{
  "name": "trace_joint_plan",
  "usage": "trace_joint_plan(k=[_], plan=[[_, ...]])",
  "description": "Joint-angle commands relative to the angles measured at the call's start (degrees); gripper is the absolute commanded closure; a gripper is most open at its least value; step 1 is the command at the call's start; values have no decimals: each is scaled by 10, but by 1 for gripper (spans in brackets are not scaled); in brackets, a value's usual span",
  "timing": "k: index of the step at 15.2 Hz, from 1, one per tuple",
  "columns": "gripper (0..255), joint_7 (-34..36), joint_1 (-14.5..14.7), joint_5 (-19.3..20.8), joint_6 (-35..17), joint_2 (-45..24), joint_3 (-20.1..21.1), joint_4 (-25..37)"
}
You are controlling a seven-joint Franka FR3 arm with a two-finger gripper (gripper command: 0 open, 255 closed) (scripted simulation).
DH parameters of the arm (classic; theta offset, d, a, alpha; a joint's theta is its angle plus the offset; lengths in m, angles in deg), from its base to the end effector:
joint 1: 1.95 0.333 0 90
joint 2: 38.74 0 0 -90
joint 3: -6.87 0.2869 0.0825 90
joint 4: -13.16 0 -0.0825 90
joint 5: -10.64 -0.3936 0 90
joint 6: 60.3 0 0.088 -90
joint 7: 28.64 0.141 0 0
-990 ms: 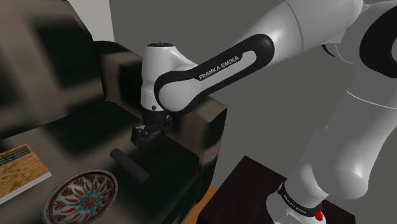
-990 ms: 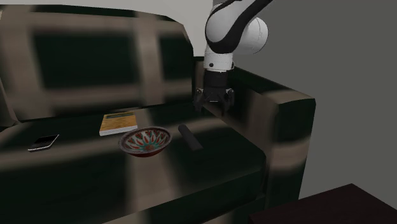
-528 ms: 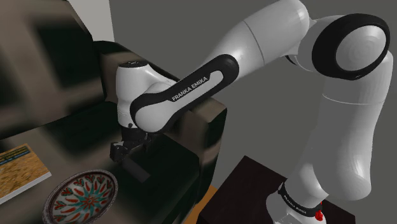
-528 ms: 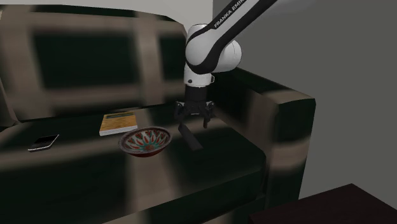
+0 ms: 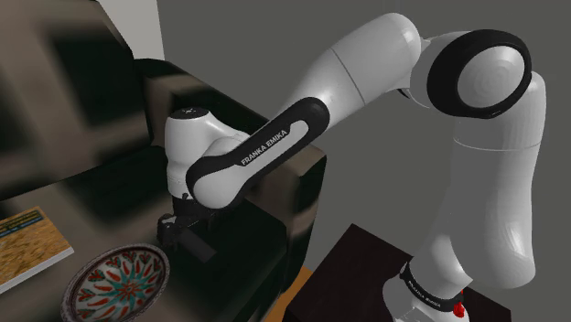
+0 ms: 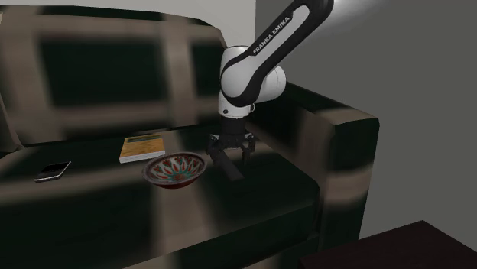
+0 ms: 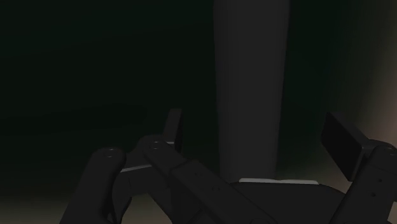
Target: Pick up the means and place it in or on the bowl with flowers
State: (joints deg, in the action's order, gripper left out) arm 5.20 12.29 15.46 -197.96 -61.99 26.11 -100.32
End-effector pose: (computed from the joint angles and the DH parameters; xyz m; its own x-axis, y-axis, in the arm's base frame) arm 0.5115 0.3363 0.2077 0.9996 0.0271 -0.0043 0.0266 -0.9962 -0.0829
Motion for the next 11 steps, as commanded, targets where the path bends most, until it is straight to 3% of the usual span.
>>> trace_joint_plan(k=[1,6,7,11], plan=[[0,0,0,1,-3,-1,0,-1],[0,0,0,1,-3,-1,0,-1],[255,0,0,1,-3,-1,0,-1],[255,0,0,1,-3,-2,-1,-1]])
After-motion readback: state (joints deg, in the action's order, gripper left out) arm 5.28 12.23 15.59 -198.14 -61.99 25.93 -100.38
